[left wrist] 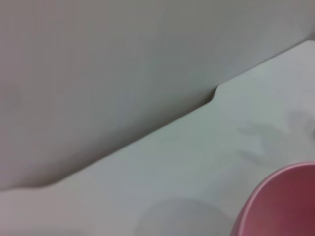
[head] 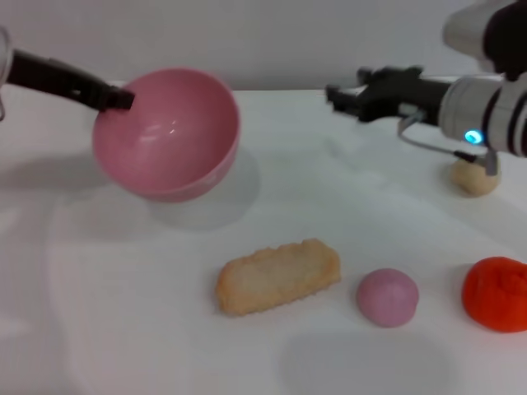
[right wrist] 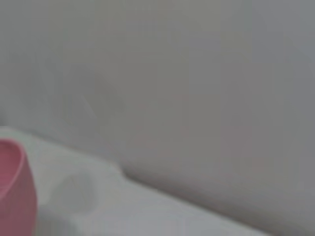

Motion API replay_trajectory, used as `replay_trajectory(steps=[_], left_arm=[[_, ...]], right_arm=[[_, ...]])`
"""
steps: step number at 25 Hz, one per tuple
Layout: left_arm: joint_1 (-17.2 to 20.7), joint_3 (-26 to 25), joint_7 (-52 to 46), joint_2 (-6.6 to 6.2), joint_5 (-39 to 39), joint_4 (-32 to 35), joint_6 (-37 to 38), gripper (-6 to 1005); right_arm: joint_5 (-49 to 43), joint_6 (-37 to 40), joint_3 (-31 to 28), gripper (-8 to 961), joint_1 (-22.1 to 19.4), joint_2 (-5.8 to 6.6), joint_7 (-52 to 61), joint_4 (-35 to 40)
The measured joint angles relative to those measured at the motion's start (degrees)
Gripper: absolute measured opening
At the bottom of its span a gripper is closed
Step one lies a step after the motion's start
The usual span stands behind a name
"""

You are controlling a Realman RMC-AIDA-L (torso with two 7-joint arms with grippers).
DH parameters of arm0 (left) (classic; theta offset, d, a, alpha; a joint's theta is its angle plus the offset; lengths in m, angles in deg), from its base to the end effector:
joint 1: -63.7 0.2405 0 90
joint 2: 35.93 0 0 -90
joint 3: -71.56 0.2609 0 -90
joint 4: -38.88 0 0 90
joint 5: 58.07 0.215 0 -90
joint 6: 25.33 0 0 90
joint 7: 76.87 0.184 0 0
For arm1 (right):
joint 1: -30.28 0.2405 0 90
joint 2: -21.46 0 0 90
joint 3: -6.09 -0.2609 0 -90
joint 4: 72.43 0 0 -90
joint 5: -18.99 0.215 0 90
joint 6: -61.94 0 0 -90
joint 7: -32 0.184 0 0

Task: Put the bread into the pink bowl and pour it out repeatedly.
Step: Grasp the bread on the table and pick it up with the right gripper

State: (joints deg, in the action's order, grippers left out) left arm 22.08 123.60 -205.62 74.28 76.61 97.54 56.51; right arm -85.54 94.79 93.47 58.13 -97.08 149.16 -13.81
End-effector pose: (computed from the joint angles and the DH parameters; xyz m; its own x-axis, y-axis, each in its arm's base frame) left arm -0.2176 0.4469 0.0539 0.7508 0.6288 0.2024 0.6485 -0.6432 -0.4072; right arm 0.1906 0.4474 -0.0589 0.7868 -0.3788 -0.4873 -0.6103 -0.5950 -0.5229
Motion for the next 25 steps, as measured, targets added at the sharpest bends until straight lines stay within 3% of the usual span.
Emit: replay_trajectory(steps=[5,9,11,21,25], left_arm=[[2.1,-0.6,-0.6,-0.80,0.0,0.2,1.0,47],[2.5,-0.6,-0.7,-0.97,0.1,0.1,1.2,47],[2.5,-0.6,-0.6,-0.97,0.1,0.1,1.2,47],[2.8,-0.2,0.0,-0.57,0.1,-0.2,0.9,47],[3.1,-0.2,0.1,-0.48,0.1,-0.2,0.6,47]], right_arm=[[-8.1,8.7,-3.4,606,8.3,0.18,4.5,-8.5],[-22.9,15.4,-4.4,607,14.5,0.22,13.0,-10.0],[-25.5,19.4,-4.7,607,16.7,0.25,14.5,-9.5],[-27.0,43.3,-5.7,607,24.8,1.36,14.3,-6.2],[-27.1,49.0,-5.9,607,25.5,0.99,13.0,-5.8]])
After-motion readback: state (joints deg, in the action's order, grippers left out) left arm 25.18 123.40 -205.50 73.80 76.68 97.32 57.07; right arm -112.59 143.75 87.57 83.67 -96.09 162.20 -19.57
